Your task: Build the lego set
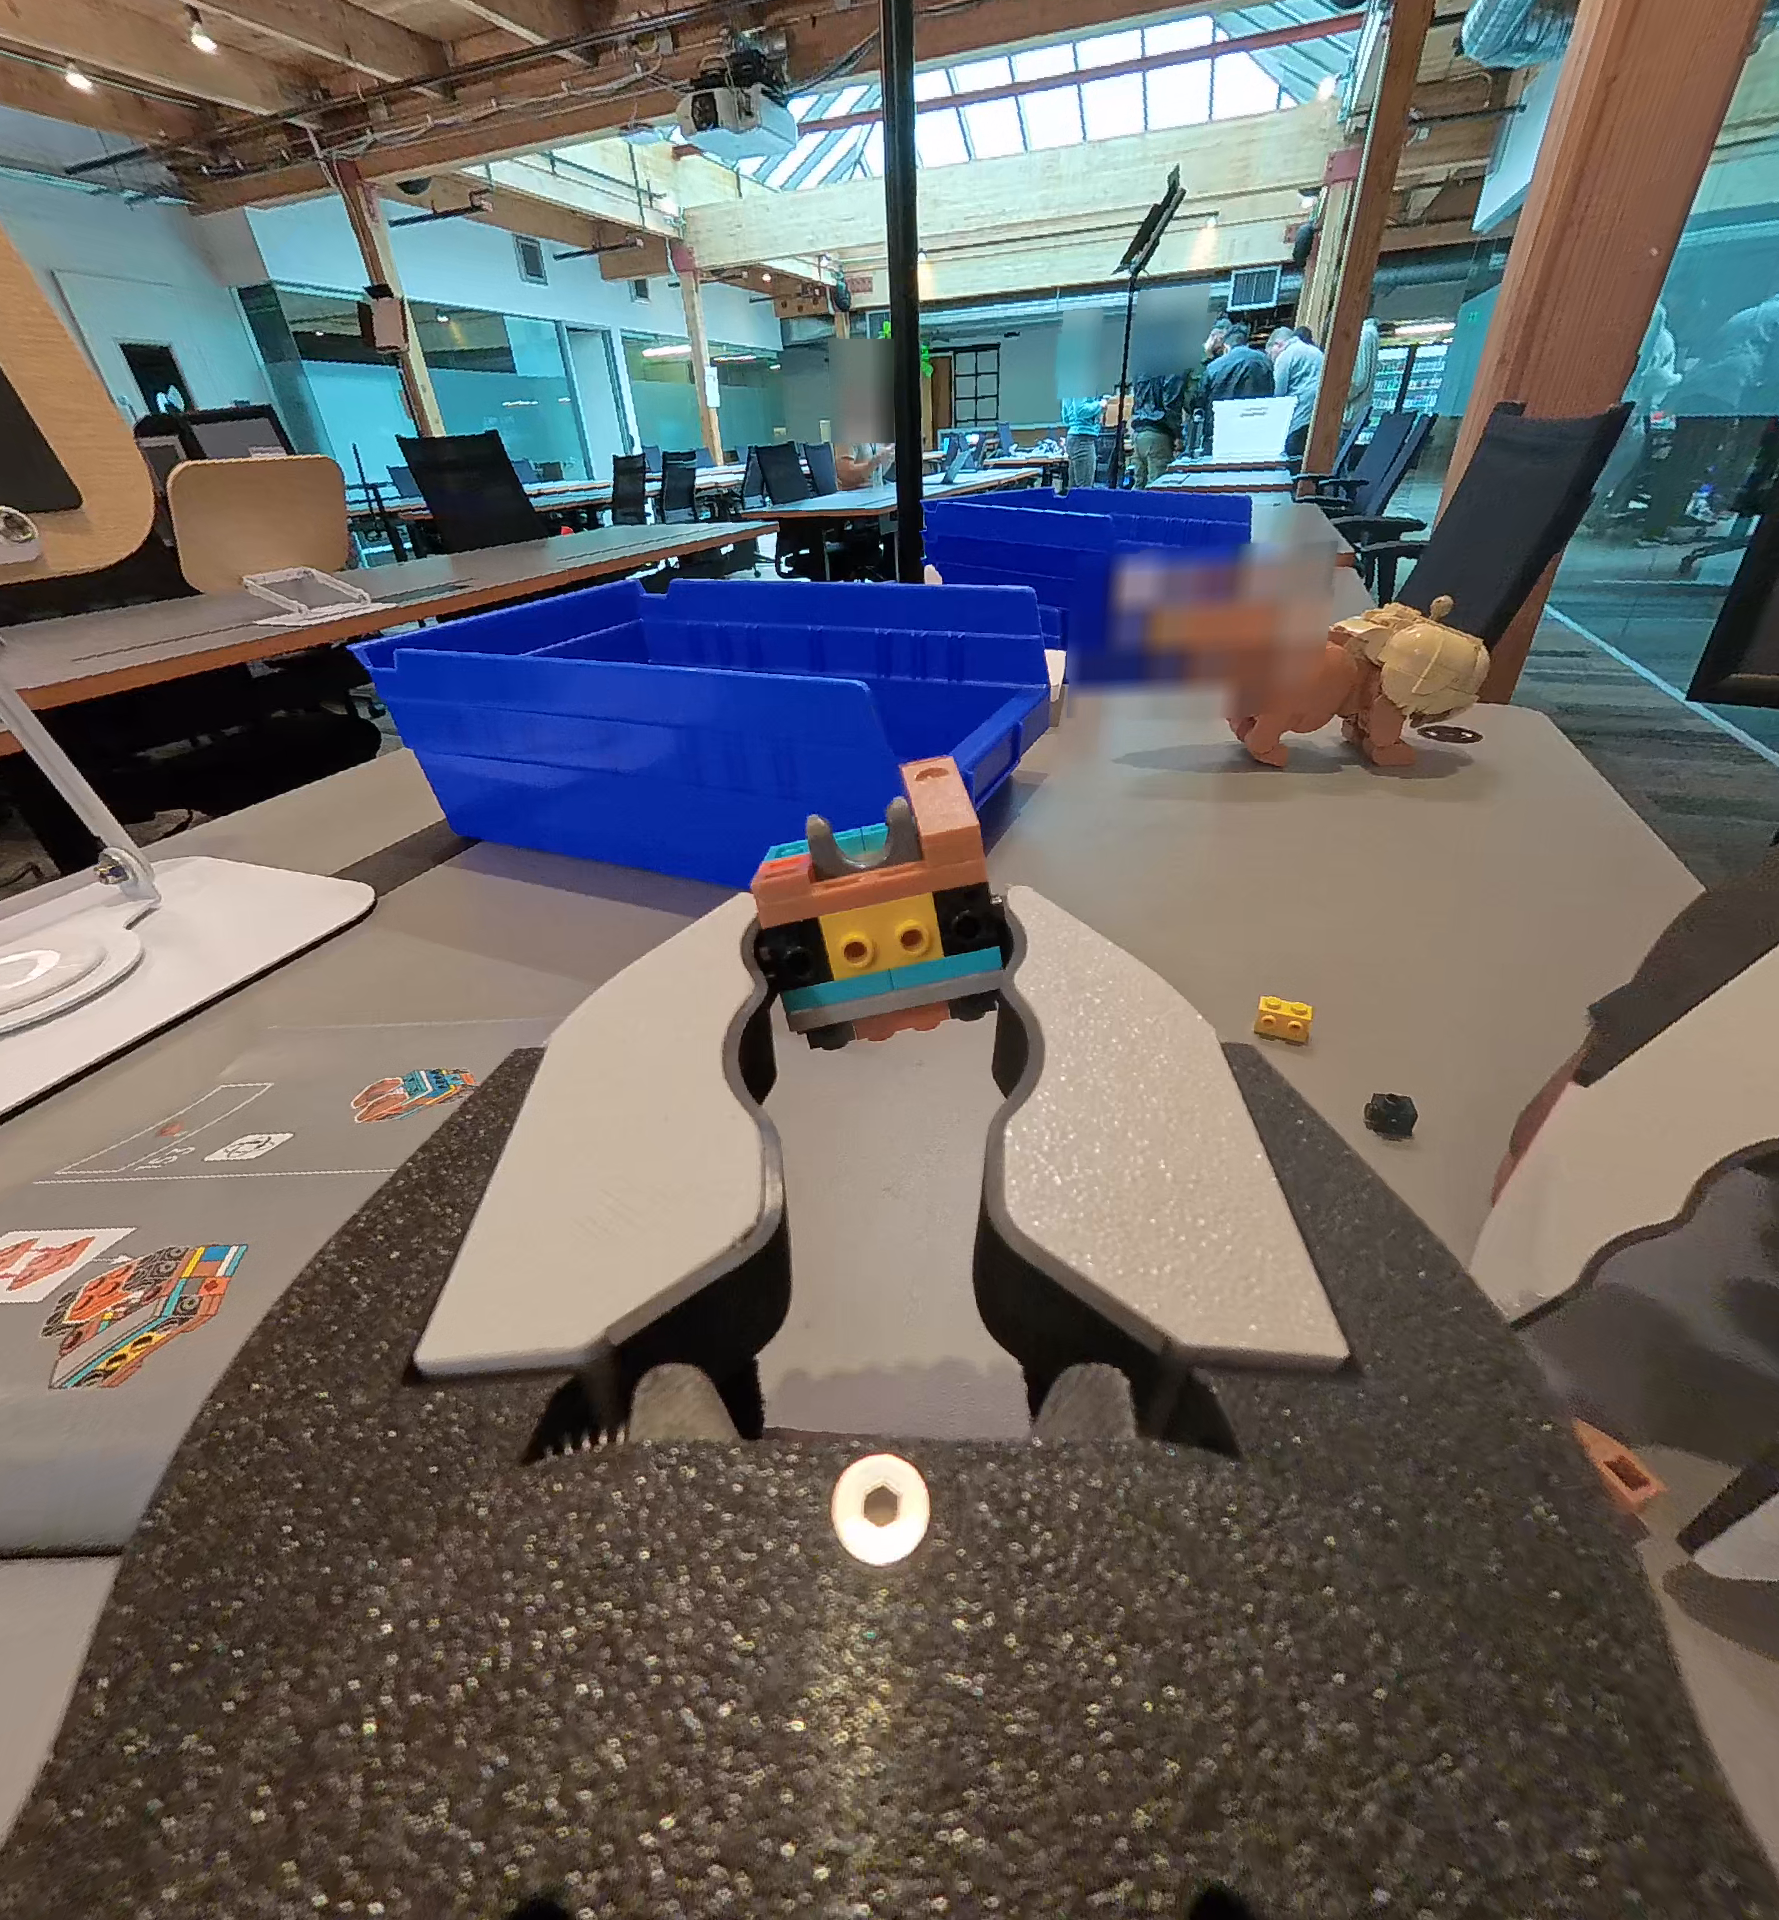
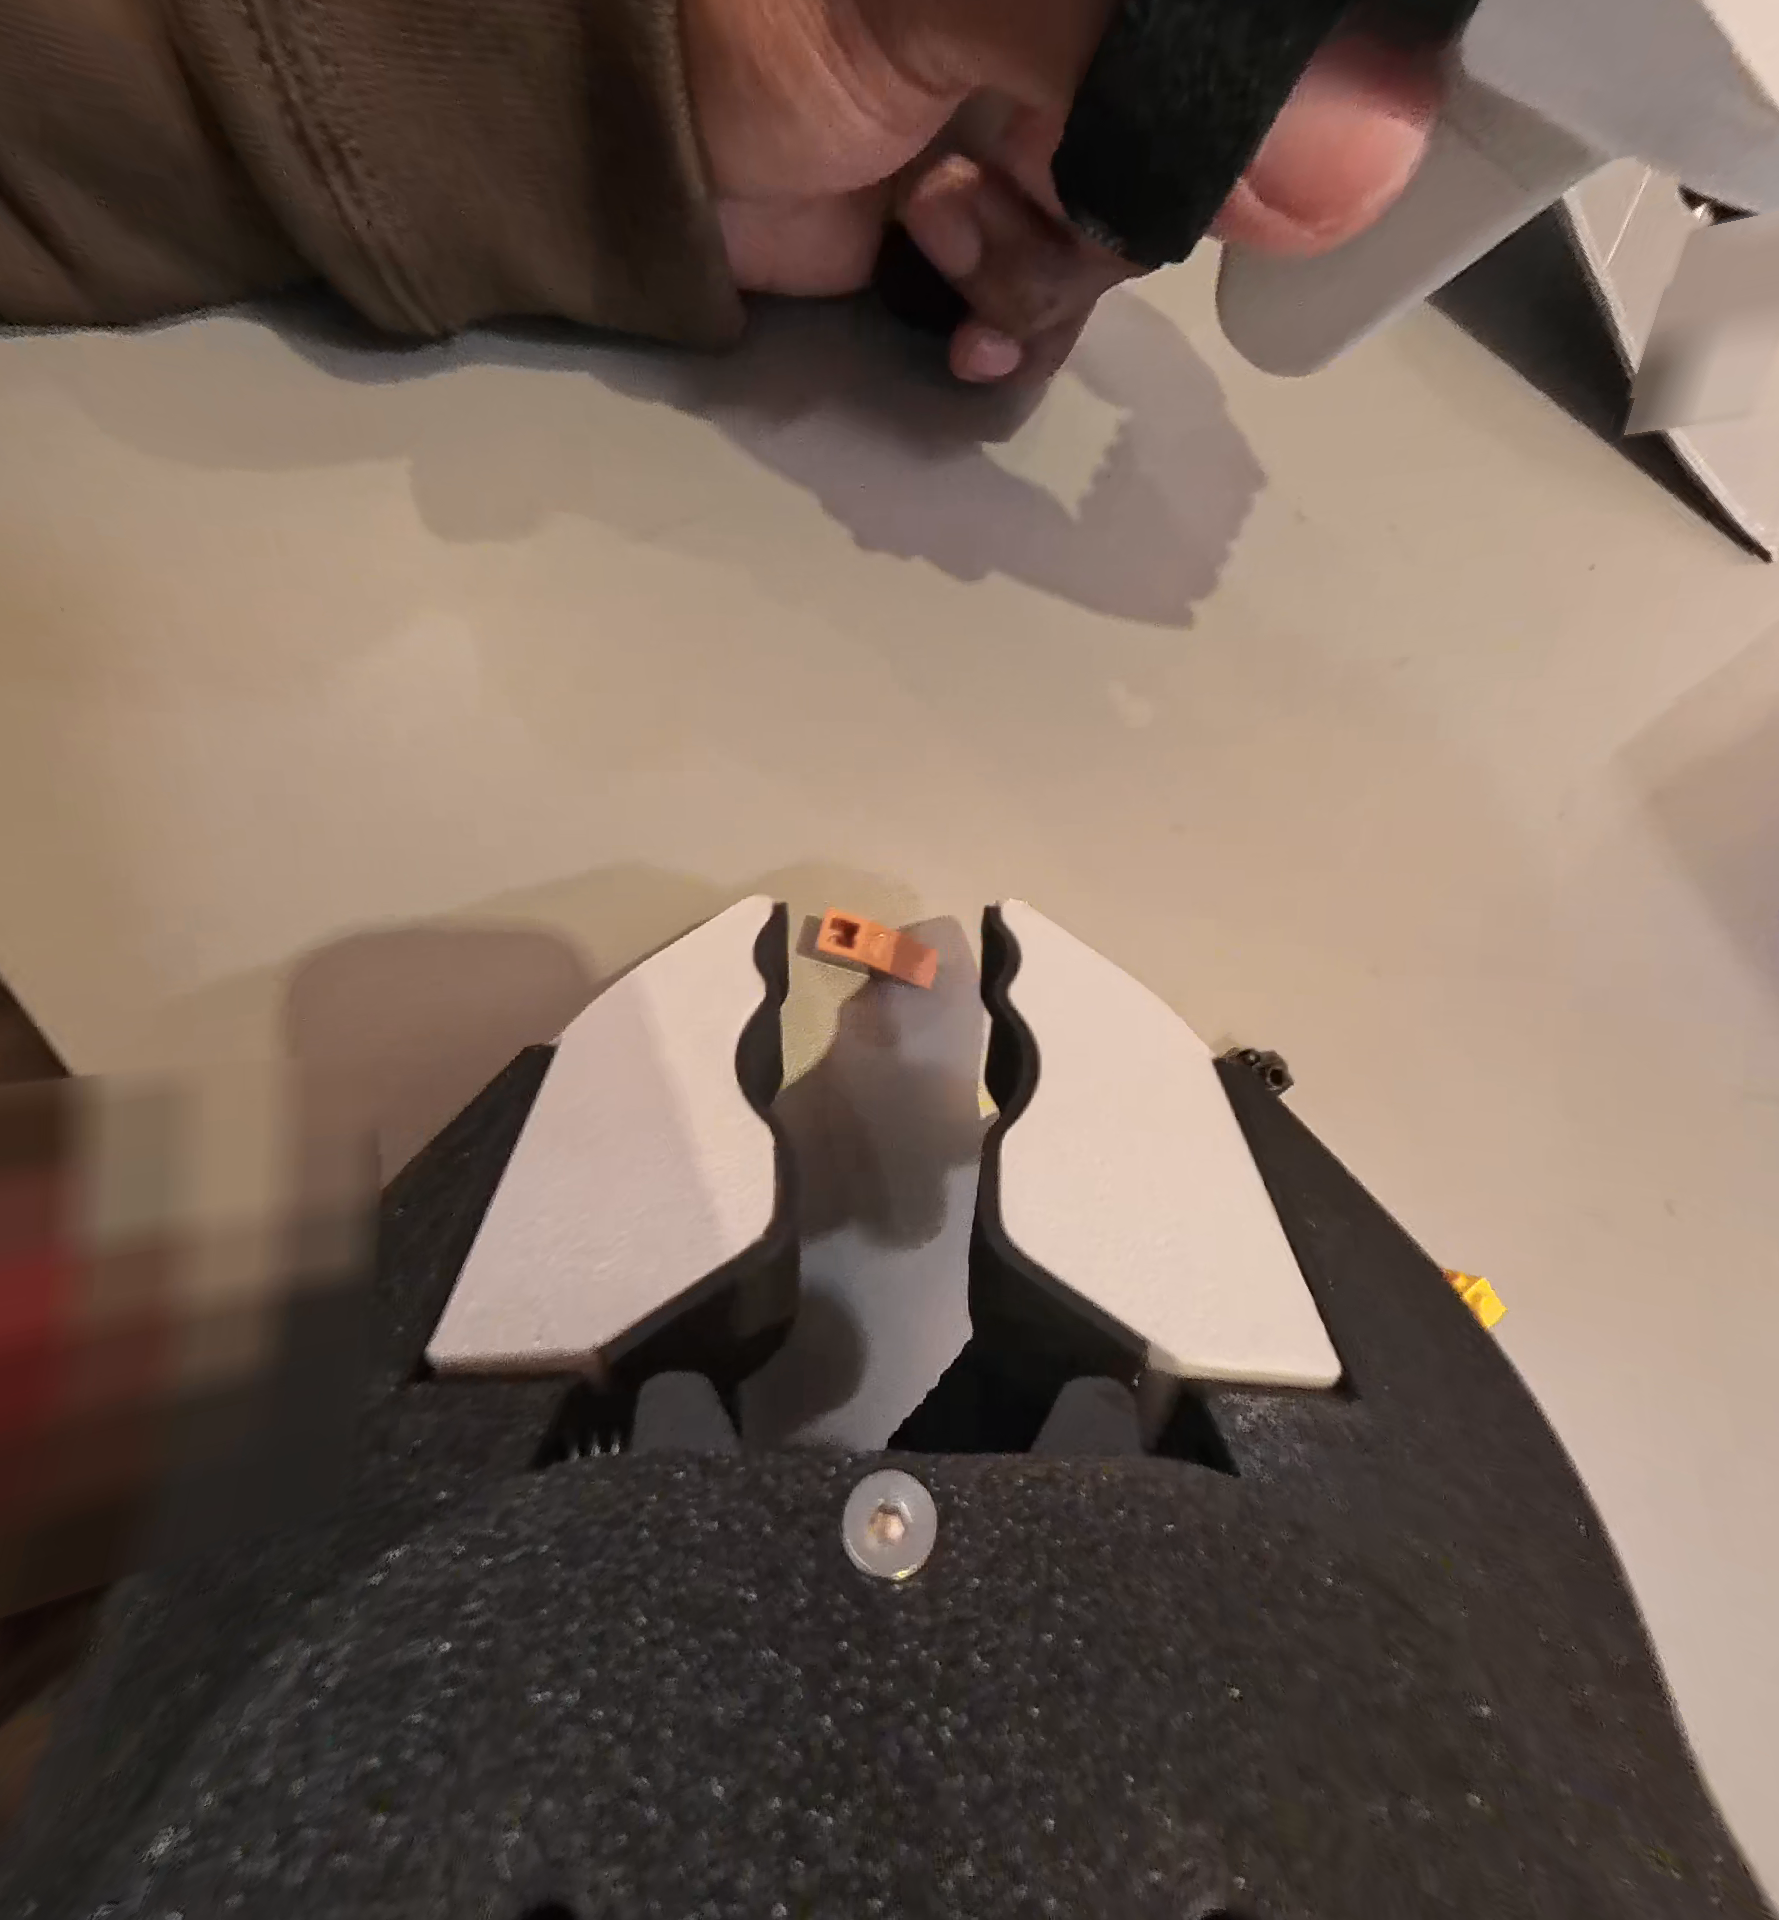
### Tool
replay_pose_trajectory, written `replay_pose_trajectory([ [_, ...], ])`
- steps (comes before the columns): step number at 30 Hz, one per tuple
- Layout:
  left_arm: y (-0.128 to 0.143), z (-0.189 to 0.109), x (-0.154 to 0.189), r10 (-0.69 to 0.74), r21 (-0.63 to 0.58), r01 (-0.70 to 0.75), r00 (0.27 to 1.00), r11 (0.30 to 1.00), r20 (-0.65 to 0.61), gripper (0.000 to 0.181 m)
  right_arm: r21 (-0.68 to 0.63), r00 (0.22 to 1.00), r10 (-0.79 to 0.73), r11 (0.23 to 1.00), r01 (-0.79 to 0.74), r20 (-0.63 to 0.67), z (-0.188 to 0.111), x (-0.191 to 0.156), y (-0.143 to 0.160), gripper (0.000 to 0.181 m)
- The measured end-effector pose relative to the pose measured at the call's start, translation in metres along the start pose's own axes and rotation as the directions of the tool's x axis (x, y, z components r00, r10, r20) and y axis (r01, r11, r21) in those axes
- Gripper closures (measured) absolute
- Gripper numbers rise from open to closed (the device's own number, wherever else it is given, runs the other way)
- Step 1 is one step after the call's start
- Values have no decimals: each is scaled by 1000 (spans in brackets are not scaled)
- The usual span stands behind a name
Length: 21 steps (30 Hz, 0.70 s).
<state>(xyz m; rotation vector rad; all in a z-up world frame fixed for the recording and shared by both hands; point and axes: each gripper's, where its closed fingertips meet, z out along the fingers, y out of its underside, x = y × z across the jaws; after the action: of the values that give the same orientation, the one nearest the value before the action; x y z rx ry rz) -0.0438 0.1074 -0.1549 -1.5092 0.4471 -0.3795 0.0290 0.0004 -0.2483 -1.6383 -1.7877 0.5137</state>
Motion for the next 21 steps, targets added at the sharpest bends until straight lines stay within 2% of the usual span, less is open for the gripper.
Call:
replay_pose_trajectory([
  [14, 0, 0, 2, 5, 0, -5, 1000, 1000, -5, 142, -55, 993, 27, 998, -33, -116, -4, 35, 23, 148],
  [21, -2, 0, 4, -9, 18, 9, 1000, 1000, -27, 142, 8, 995, 96, 995, -97, 24, -8, 24, 12, 152],
])
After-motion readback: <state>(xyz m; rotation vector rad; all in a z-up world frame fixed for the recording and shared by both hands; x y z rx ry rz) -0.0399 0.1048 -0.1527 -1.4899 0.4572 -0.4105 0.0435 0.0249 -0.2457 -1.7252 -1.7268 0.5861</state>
